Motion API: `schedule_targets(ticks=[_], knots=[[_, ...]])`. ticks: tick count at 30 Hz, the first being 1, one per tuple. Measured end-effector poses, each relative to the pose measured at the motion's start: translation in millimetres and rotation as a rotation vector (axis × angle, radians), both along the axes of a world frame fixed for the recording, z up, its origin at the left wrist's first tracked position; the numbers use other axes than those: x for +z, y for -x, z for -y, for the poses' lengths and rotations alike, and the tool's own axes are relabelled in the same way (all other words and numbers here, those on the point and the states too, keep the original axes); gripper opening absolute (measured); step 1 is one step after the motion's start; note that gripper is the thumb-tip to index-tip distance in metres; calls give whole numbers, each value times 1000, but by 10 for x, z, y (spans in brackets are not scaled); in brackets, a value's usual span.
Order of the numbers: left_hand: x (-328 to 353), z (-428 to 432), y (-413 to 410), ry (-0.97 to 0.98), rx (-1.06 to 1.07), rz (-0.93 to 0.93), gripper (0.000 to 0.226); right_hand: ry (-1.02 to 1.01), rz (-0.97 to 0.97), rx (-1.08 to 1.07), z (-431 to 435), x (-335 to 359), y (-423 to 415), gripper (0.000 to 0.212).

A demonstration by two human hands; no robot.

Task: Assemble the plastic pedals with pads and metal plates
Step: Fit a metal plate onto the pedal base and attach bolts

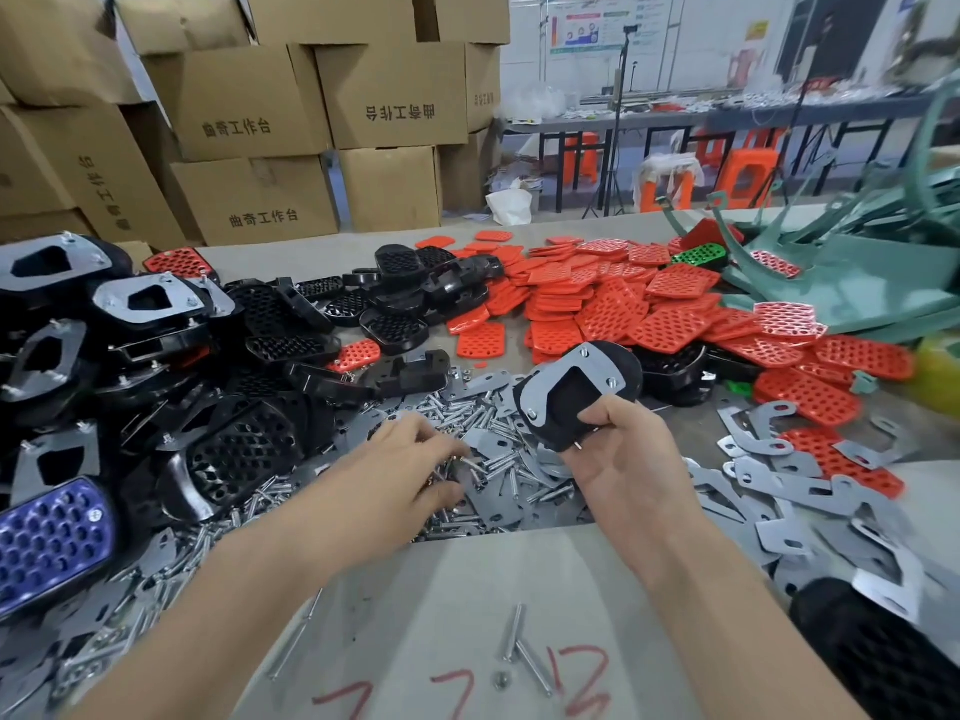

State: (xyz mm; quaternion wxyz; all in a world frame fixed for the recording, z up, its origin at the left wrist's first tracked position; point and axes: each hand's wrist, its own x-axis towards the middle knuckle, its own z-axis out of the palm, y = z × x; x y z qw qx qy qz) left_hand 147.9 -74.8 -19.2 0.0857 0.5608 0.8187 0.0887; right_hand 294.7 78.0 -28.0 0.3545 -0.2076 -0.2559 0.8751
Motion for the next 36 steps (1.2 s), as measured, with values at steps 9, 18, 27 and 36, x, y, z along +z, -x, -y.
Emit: schedule_targets(ticks=[9, 18, 27, 36], knots=[[82, 3, -14, -55, -449, -515, 57, -1, 6, 7, -8, -16, 14, 53], [85, -34, 45, -499, -176, -167, 15, -50, 23, 25, 3, -20, 23, 49], [53, -209, -166, -864, 345, 416, 11, -334, 29, 131, 139, -64, 83, 43], [-27, -361, -456, -761, 79, 150, 9, -440, 1, 198, 190, -100, 132, 46]])
